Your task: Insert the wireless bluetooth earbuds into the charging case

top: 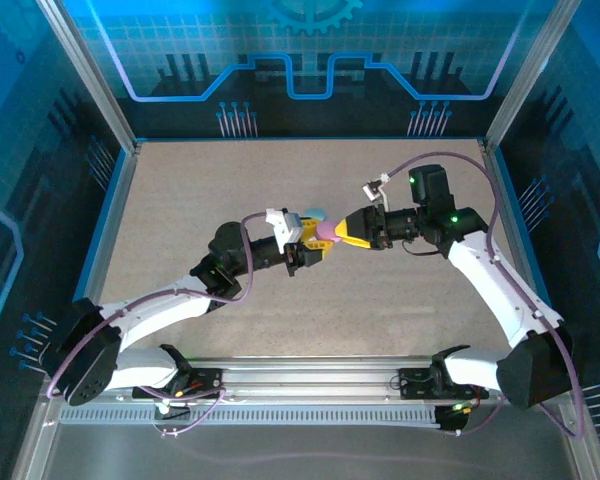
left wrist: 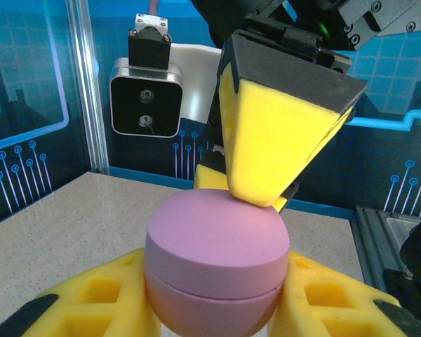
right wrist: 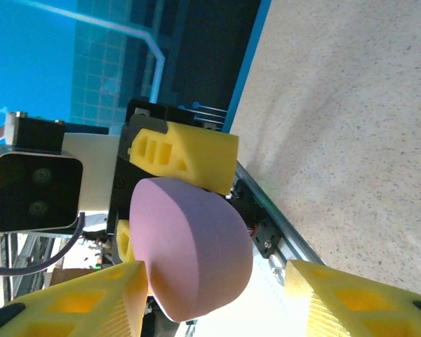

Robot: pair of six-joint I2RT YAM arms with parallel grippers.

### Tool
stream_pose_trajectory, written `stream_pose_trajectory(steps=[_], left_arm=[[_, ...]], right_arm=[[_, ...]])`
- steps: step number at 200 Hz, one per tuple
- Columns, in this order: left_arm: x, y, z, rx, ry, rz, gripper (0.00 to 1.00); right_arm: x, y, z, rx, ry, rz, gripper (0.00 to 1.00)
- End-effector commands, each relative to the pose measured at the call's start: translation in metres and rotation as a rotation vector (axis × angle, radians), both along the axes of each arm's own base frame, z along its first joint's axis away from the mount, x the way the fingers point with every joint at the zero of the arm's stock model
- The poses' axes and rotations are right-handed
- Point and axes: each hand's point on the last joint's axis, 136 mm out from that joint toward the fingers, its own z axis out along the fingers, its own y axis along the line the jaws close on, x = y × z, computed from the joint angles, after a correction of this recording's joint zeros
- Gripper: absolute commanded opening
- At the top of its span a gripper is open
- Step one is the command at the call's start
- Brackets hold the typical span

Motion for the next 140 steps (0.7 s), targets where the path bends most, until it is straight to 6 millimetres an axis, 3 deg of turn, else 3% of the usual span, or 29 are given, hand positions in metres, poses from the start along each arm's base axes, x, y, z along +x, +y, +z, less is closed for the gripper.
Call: stream_pose_trajectory(steps=[1,40,85,140], left_arm=[[-0.004,-0.004,0.025,-0.065,-0.048,-0.032,0.34],[-0.004,-0.006,0.024,-0.066,-0.039,-0.048,0.34],[0.0,-0.007,0.018,-0.047,-0.026,-0.031,0.36],[0.005,-0.008,-0.002,0.024,-0.002,-0.01,0.48]], right_arm=[[-0.003,0.006,0.012,0.067,-0.014,0.045,0.54],[-0.001,0.015,0.01,0.1,0.014,0.077,0.49],[-0.002,0.016,0.014,0.102,0.01,0.087,0.31],[0.009,0.009,0.015,0.077,-0.003,0.019,0.17]])
